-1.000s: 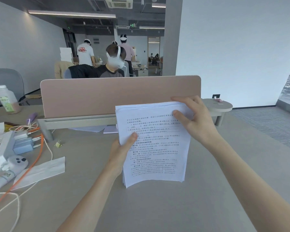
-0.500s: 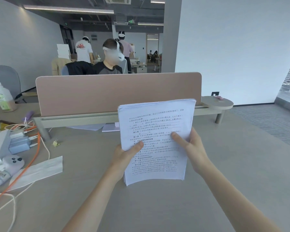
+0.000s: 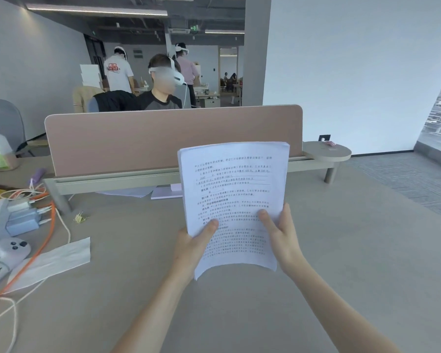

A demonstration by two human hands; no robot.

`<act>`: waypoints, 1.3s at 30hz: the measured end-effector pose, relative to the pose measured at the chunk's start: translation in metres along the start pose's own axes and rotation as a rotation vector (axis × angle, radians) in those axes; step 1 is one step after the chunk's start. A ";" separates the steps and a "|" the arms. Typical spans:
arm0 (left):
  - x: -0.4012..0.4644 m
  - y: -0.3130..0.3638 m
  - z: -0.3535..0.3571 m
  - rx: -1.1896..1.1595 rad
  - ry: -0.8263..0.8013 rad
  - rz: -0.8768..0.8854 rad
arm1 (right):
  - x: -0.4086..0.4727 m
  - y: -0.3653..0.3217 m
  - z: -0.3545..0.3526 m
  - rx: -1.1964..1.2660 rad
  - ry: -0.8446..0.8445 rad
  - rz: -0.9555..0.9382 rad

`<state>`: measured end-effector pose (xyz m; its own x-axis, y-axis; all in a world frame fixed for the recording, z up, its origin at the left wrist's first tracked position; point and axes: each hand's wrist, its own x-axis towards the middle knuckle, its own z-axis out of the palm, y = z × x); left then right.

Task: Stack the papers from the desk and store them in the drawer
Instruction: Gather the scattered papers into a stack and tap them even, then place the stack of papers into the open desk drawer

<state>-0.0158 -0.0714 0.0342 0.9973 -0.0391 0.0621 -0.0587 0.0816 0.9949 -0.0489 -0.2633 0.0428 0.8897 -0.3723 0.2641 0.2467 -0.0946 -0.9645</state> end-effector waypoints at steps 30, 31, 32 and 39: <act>-0.108 0.002 0.110 -0.005 -0.223 -0.305 | -0.108 -0.017 -0.170 -0.283 0.130 0.205; -0.121 0.003 0.121 -0.007 -0.235 -0.303 | -0.120 -0.022 -0.185 -0.282 0.151 0.213; -0.134 0.003 0.133 -0.008 -0.250 -0.311 | -0.133 -0.026 -0.200 -0.275 0.173 0.218; -0.233 -0.002 0.210 -0.029 -0.373 -0.309 | -0.219 -0.043 -0.313 -0.256 0.301 0.262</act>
<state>-0.2569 -0.2712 0.0344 0.8838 -0.4194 -0.2071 0.2446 0.0370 0.9689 -0.3742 -0.4666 0.0240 0.7494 -0.6613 0.0345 -0.1074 -0.1728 -0.9791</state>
